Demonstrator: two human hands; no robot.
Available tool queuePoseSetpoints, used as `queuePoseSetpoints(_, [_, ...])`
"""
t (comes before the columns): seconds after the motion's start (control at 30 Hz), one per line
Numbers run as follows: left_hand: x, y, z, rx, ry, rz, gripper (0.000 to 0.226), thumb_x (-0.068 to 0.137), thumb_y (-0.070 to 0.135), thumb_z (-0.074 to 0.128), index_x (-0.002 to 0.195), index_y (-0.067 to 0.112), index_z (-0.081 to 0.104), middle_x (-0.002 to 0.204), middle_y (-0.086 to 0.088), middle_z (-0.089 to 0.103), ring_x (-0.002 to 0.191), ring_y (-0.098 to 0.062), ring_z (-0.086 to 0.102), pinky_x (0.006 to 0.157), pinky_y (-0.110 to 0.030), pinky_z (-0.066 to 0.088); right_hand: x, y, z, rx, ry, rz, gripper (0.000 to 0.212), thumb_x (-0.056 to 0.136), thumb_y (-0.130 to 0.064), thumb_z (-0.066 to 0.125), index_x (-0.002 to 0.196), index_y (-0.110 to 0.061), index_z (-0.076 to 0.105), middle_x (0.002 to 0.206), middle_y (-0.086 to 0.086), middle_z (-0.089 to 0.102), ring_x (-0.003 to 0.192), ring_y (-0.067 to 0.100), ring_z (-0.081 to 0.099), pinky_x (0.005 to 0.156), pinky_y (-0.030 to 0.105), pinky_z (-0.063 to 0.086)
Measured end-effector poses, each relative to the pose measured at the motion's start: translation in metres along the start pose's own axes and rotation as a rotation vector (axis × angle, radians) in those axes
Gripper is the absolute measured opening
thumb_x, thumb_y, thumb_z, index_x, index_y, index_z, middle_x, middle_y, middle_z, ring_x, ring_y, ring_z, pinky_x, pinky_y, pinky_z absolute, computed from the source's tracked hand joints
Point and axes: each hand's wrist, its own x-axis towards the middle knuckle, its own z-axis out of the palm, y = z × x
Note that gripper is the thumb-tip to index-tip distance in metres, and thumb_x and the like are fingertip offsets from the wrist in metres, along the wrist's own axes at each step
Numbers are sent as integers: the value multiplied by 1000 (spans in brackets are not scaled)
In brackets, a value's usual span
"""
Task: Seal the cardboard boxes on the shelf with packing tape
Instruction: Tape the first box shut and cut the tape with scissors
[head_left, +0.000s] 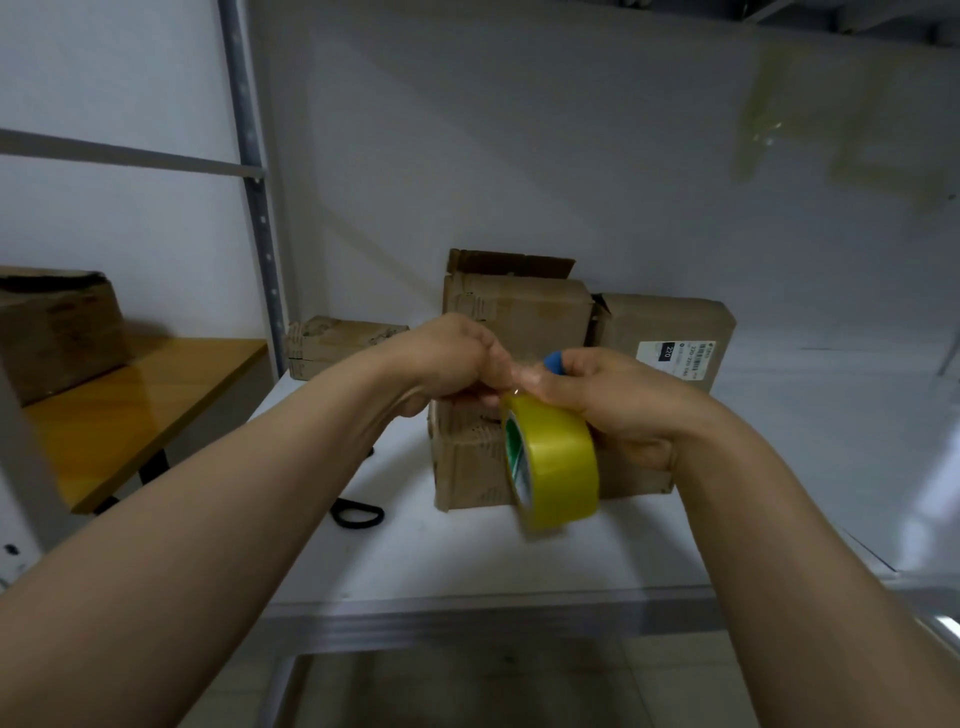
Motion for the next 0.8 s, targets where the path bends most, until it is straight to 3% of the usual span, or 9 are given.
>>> queuePoseSetpoints(0.13, [2,9,4,65,75,15,17,96,4,60,83,12,65,69,-1,63,61,-10,57,52,-19,47,-9,3,15,152,-19,20,62,78,-23,82,130,-10,53,118,17,69,104,30,69,102,57,50])
queuePoseSetpoints(0.27, [4,12,4,102,140,39,21,93,7,66,74,13,62,70,-2,62,70,-16,56,71,-31,49,-12,15,20,132,82,11,121,58,-41,95,155,-27,24,124,4,68,108,25,70,94,51,57])
queuePoseSetpoints(0.3, [4,11,3,94,144,39,21,93,7,67,73,13,62,72,-3,62,73,-17,57,75,-33,50,-15,18,20,122,102,11,123,59,-43,94,156,-31,20,127,3,66,107,23,70,91,48,59])
queuePoseSetpoints(0.5, [10,-2,5,92,130,30,18,90,9,71,73,14,66,71,-1,65,75,-14,59,73,-28,50,-30,33,24,13,138,-50,76,79,-44,82,136,-37,32,111,-2,65,101,17,67,86,39,57])
queuePoseSetpoints(0.63, [14,-11,7,120,129,-5,17,91,6,69,74,12,67,74,-2,65,76,-14,59,72,-27,48,-30,32,34,25,56,-34,70,64,-67,72,122,-48,38,125,9,62,110,28,65,94,51,56])
queuePoseSetpoints(0.73, [18,-16,6,114,170,-16,15,89,7,71,74,10,69,75,-3,67,80,-16,61,76,-28,48,-32,35,40,115,67,-93,50,73,-60,69,114,-48,43,118,17,64,104,37,67,92,58,55])
queuePoseSetpoints(0.8, [21,-19,2,161,203,-6,12,87,10,74,76,9,72,78,-5,69,82,-17,63,80,-32,51,-34,42,45,118,70,-93,39,81,-56,66,112,-48,45,118,13,62,104,33,67,90,61,56])
